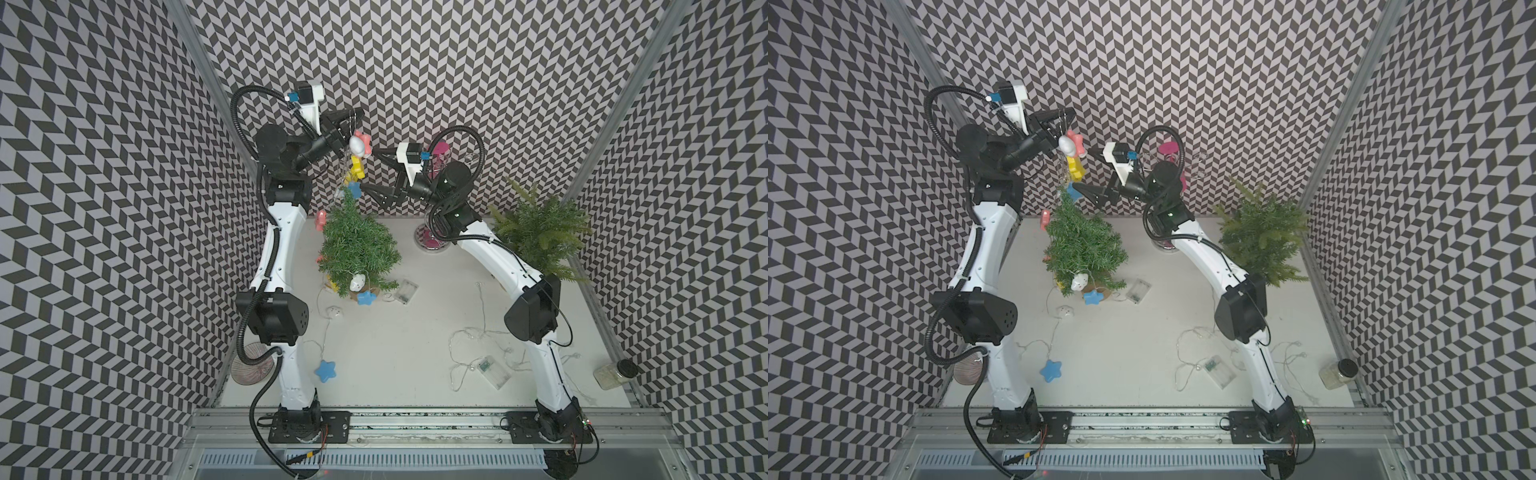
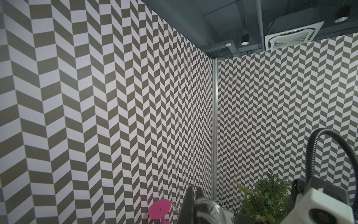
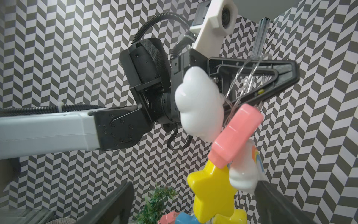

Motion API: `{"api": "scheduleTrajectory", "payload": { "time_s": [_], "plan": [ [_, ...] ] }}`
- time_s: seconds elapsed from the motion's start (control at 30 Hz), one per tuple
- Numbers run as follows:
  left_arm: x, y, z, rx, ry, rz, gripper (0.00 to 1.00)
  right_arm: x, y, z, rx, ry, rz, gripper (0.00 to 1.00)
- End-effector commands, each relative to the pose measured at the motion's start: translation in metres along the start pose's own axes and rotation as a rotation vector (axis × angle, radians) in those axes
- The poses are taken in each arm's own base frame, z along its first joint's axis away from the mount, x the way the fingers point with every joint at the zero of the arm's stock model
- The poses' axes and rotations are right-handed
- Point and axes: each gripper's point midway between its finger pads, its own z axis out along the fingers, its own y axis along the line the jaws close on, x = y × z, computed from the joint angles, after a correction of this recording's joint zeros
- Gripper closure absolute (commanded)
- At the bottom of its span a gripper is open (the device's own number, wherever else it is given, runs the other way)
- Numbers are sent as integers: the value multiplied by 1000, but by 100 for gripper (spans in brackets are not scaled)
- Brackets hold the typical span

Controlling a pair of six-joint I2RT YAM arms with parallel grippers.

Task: Wrap string light around the christmas tree
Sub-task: Wrap the light string around the Christmas tree.

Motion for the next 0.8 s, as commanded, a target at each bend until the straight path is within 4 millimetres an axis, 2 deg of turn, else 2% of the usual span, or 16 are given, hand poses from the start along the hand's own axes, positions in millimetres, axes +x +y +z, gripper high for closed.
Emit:
{"api": "scheduleTrajectory", "payload": {
  "time_s": [0.0,0.13,0.3,0.4,0.47,0.57,0.67,0.77],
  "plan": [
    [-17,-7,5,-59,-22,130,100,-1,-9,-3,10,-37,9,0],
    [1,5,10,-141,30,167,100,-13,-13,-16,33,-38,23,0],
    [13,17,15,-237,65,208,100,-31,-19,-32,132,-52,5,1],
    [30,8,28,-310,153,334,100,-44,-24,-37,185,-39,-21,6],
    [40,1,32,-326,173,377,100,-49,-19,-38,134,-37,1,12],
    [45,-7,32,-284,176,396,100,-48,-9,-42,59,-9,69,17],
    [50,-9,34,-265,187,405,100,-50,-5,-57,39,-17,110,17],
    [52,-7,35,-279,192,415,100,-51,-13,-63,90,18,123,16]
  ]
}}
